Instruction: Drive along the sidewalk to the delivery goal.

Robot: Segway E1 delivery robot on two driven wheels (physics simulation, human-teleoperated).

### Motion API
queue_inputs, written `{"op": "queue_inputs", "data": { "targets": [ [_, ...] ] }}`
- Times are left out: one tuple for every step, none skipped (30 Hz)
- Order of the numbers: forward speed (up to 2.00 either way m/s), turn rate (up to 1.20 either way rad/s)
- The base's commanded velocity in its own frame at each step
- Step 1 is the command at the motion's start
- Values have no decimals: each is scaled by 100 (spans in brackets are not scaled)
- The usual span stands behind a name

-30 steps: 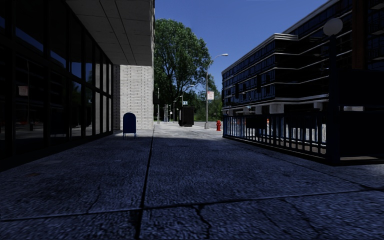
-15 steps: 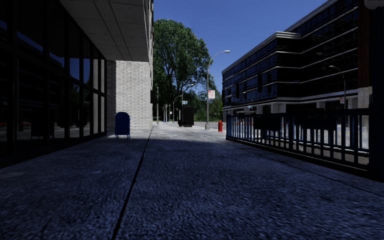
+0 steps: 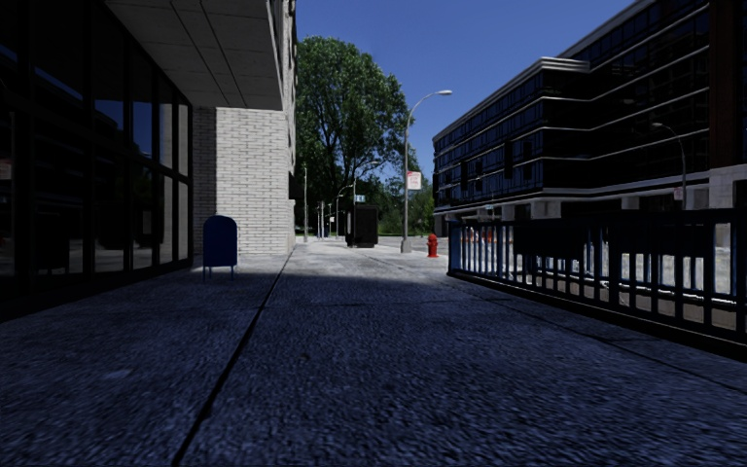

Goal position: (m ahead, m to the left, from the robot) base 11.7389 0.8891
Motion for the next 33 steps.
{"op": "queue_inputs", "data": {
  "targets": [
    [165,0],
    [165,0],
    [165,0],
    [165,0],
    [165,0],
    [165,0],
    [165,0],
    [165,0],
    [165,0],
    [165,0],
    [165,0],
    [165,0],
    [165,0],
    [165,0],
    [165,0],
    [165,0],
    [165,0],
    [165,0],
    [165,0],
    [165,0],
    [165,0],
    [165,0],
    [165,0],
    [165,0],
    [165,0],
    [165,0],
    [165,0],
    [165,0],
    [165,0],
    [165,0],
    [165,0],
    [165,0],
    [165,0]
  ]
}}
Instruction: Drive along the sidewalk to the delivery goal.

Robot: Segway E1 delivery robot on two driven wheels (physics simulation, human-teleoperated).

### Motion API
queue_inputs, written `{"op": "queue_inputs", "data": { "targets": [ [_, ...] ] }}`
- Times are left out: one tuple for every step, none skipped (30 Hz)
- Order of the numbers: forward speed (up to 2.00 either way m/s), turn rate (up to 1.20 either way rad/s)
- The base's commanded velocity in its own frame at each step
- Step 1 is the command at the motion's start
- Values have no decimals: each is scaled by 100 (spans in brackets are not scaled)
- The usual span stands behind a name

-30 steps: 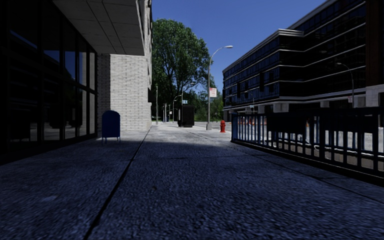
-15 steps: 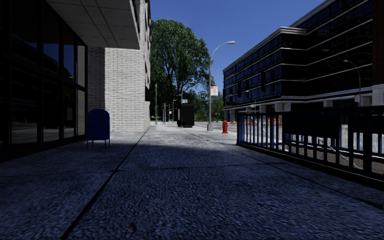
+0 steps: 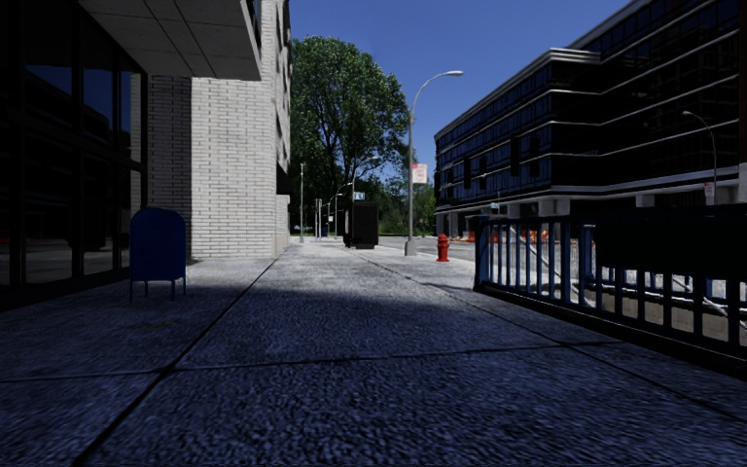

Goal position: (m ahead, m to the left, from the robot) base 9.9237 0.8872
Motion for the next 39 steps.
{"op": "queue_inputs", "data": {
  "targets": [
    [165,0],
    [165,0],
    [165,0],
    [165,0],
    [165,0],
    [165,0],
    [165,0],
    [165,0],
    [165,0],
    [165,0],
    [165,0],
    [165,0],
    [165,0],
    [165,0],
    [165,0],
    [165,0],
    [165,0],
    [165,0],
    [165,0],
    [165,0],
    [165,0],
    [165,0],
    [165,0],
    [165,0],
    [165,0],
    [165,0],
    [165,0],
    [165,0],
    [165,0],
    [165,0],
    [165,0],
    [165,0],
    [165,0],
    [165,0],
    [165,0],
    [166,0],
    [166,0],
    [166,0],
    [166,0]
  ]
}}
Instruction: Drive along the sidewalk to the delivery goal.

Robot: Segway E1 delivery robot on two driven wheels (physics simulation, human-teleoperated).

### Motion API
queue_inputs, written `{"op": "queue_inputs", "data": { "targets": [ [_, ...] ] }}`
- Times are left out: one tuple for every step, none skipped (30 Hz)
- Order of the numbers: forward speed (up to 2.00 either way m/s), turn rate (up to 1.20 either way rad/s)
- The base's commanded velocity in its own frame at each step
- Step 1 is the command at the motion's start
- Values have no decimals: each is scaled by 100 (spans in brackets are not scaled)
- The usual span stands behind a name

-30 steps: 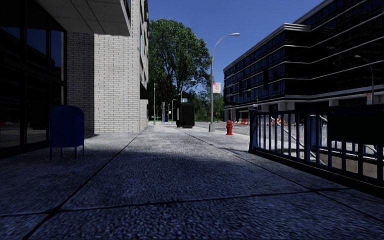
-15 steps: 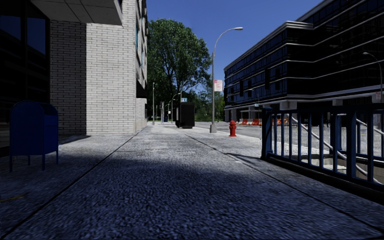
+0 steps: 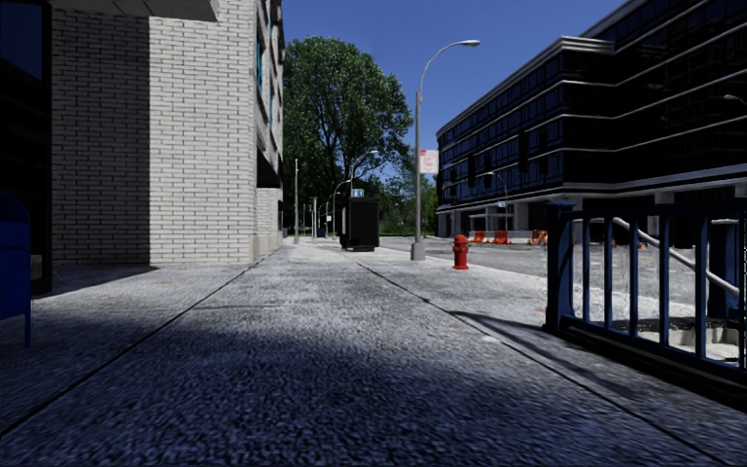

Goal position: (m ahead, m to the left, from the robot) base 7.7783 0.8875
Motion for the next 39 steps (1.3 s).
{"op": "queue_inputs", "data": {
  "targets": [
    [166,0],
    [166,0],
    [166,0],
    [166,0],
    [166,0],
    [166,0],
    [166,0],
    [166,0],
    [166,0],
    [166,0],
    [166,0],
    [166,0],
    [166,0],
    [166,0],
    [166,0],
    [166,0],
    [166,0],
    [166,6],
    [166,6],
    [166,26],
    [166,46],
    [166,68],
    [166,73],
    [166,73],
    [166,72],
    [166,26],
    [166,10],
    [166,4],
    [166,4],
    [166,0],
    [166,0],
    [166,0],
    [166,0],
    [166,0],
    [166,0],
    [166,0],
    [166,0],
    [166,0],
    [166,0]
  ]
}}
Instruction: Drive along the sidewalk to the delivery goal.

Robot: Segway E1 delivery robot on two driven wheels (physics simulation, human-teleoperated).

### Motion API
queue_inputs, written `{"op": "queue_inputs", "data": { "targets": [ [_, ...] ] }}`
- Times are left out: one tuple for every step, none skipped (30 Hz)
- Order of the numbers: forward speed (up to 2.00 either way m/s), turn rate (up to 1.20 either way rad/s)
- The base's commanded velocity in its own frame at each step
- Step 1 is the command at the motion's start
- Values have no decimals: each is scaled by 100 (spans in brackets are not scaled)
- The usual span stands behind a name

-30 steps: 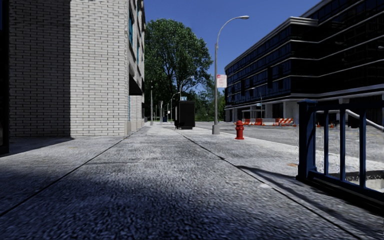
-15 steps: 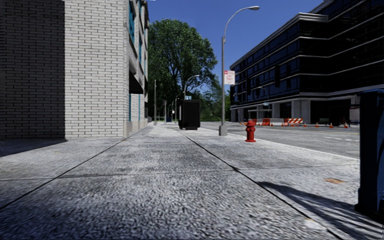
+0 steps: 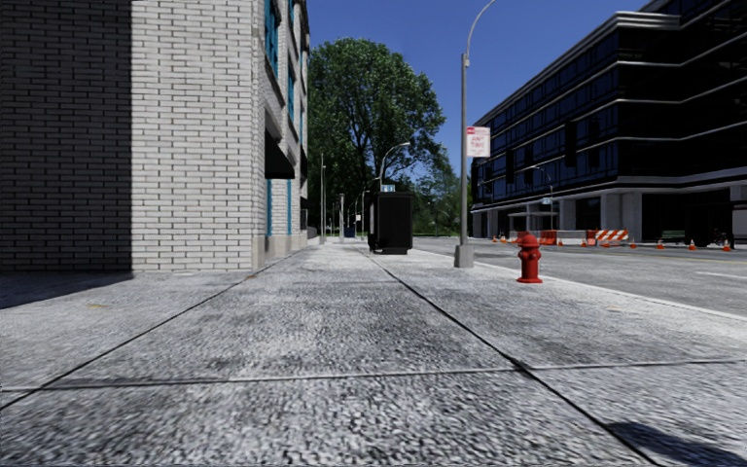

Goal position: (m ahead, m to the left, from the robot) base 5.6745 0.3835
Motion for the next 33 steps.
{"op": "queue_inputs", "data": {
  "targets": [
    [166,0],
    [166,1],
    [166,26],
    [166,66],
    [166,66],
    [166,84],
    [166,95],
    [166,98],
    [166,97],
    [166,97],
    [166,53],
    [166,32],
    [166,18],
    [166,18],
    [166,7],
    [166,1],
    [166,0],
    [166,0],
    [166,0],
    [166,0],
    [166,0],
    [166,0],
    [166,0],
    [166,0],
    [166,0],
    [166,0],
    [166,0],
    [166,0],
    [166,0],
    [166,0],
    [166,0],
    [166,0],
    [166,0]
  ]
}}
